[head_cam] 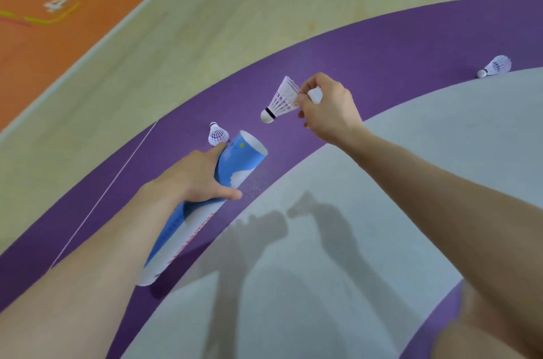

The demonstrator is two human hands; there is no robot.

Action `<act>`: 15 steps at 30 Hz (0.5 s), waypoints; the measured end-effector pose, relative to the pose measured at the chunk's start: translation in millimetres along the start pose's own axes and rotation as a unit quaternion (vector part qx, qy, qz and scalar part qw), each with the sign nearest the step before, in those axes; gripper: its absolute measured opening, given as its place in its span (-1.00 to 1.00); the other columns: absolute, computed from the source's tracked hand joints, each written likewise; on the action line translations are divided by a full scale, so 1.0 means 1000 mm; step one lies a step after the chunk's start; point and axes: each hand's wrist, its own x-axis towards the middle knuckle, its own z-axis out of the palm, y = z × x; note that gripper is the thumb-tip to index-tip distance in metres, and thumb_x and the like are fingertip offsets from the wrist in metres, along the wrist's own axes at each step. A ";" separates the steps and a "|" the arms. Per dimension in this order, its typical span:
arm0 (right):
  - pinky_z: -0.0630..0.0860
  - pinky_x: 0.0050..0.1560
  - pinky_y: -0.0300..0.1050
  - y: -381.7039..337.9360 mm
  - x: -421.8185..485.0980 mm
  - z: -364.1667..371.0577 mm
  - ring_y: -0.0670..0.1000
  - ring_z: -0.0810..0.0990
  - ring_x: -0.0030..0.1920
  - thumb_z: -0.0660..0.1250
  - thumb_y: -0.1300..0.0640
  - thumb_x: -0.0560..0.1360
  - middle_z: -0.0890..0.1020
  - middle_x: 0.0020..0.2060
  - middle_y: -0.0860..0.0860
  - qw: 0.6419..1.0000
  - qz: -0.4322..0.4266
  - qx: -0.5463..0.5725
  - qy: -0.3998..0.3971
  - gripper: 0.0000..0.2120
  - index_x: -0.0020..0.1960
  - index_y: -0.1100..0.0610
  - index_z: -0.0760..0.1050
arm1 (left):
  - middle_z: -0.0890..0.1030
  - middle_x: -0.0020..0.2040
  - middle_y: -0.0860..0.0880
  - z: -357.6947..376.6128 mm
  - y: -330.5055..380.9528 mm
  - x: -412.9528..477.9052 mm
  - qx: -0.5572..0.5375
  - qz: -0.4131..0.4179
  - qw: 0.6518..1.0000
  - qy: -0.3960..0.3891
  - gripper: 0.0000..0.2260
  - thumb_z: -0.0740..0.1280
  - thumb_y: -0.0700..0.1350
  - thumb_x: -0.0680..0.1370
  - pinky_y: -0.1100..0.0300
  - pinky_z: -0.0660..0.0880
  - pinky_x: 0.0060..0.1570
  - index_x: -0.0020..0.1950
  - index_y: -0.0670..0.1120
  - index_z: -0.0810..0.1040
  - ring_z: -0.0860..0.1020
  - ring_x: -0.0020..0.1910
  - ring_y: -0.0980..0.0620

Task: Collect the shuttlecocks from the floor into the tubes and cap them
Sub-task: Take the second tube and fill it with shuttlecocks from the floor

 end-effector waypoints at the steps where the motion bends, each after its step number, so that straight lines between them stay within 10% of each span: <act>1: 0.70 -0.16 0.23 -0.004 -0.002 -0.006 0.12 0.73 -0.17 0.28 0.04 0.65 0.71 -0.09 0.05 1.000 -0.005 -0.003 0.009 -0.93 0.07 0.01 0.50 | 0.68 0.06 0.13 0.002 0.002 0.000 -0.013 0.007 1.000 0.013 -0.13 0.60 0.40 0.30 -0.06 0.66 0.07 0.51 0.28 0.30 0.67 0.01 0.01; 6: 0.66 -0.20 0.10 -0.014 -0.018 -0.016 0.10 0.70 -0.17 0.30 0.05 0.63 0.70 -0.13 0.03 0.999 -0.020 0.007 0.048 -0.93 0.08 0.01 0.52 | 0.69 0.04 0.14 0.005 0.013 0.003 -0.046 0.029 0.996 0.066 -0.18 0.64 0.35 0.33 -0.08 0.66 0.08 0.47 0.21 0.35 0.68 0.00 -0.02; 11: 0.62 -0.21 -0.08 -0.010 -0.031 -0.002 0.02 0.70 -0.22 0.32 0.12 0.61 0.68 -0.18 -0.13 0.963 -0.107 -0.076 -0.233 -0.79 0.21 -0.05 0.59 | 0.68 0.03 0.07 0.001 0.016 0.004 -0.035 0.017 0.996 0.075 -0.23 0.63 0.34 0.34 -0.10 0.67 0.04 0.42 0.22 0.34 0.66 -0.02 -0.04; 15: 0.51 -0.13 -0.22 -0.003 -0.021 0.003 -0.04 0.64 -0.03 0.33 0.11 0.59 0.67 0.08 -0.17 0.977 -0.127 -0.089 -0.146 -0.73 0.28 -0.01 0.59 | 0.69 0.02 0.10 0.000 0.001 -0.001 -0.063 -0.025 0.991 0.116 -0.27 0.65 0.26 0.38 -0.05 0.65 -0.01 0.40 0.17 0.36 0.67 -0.02 -0.07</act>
